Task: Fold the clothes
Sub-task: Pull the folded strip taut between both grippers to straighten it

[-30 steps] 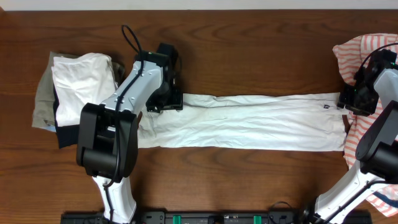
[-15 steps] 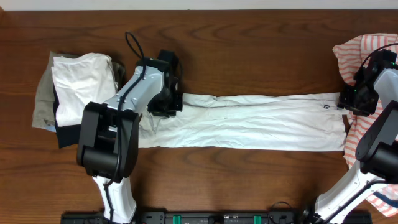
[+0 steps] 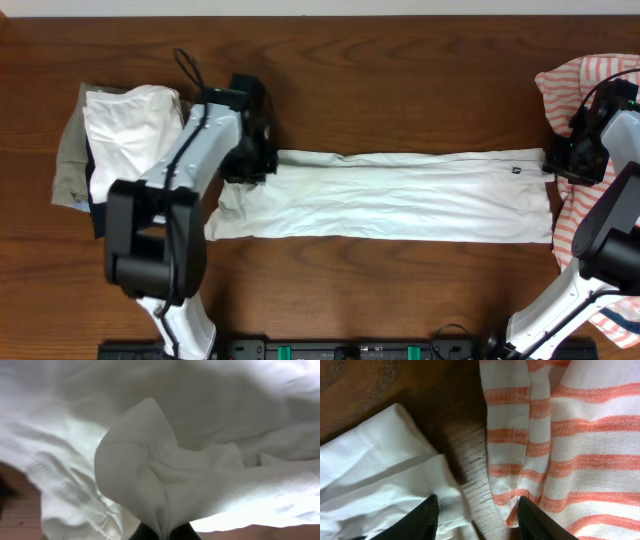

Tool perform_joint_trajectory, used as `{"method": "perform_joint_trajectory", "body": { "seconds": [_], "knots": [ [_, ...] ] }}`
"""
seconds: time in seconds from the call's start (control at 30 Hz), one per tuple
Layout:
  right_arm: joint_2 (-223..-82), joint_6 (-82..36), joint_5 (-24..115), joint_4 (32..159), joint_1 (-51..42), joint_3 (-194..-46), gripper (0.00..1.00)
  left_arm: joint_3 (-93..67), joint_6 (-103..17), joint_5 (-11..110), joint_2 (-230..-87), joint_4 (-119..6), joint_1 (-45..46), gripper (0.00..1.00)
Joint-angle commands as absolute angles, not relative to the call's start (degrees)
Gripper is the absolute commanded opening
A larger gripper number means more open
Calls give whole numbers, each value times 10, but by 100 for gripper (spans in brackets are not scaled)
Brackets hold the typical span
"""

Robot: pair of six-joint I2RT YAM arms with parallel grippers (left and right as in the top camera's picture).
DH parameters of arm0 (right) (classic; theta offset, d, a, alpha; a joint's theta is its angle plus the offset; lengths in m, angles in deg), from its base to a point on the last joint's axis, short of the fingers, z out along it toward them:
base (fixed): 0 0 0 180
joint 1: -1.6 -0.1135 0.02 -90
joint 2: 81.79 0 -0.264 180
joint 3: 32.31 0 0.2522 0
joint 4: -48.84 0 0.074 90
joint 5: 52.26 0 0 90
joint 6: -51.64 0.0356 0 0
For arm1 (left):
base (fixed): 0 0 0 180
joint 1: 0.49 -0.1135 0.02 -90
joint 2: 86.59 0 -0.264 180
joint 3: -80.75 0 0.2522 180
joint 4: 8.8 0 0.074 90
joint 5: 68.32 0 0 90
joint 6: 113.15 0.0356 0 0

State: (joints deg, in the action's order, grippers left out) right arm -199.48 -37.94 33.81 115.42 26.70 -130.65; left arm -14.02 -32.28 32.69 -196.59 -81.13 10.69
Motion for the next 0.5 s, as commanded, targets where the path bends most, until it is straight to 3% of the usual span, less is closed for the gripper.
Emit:
{"method": "perform_joint_trajectory", "body": {
  "seconds": [0.0,0.47],
  "knots": [
    [-1981,-371,333,1153,269,-1319,50,-142,-318,322,-1957,-817,104,6],
    [-1981,-382,483,1148,269,-1319,50,-142,-318,322,-1957,-818,112,6]
  ]
}}
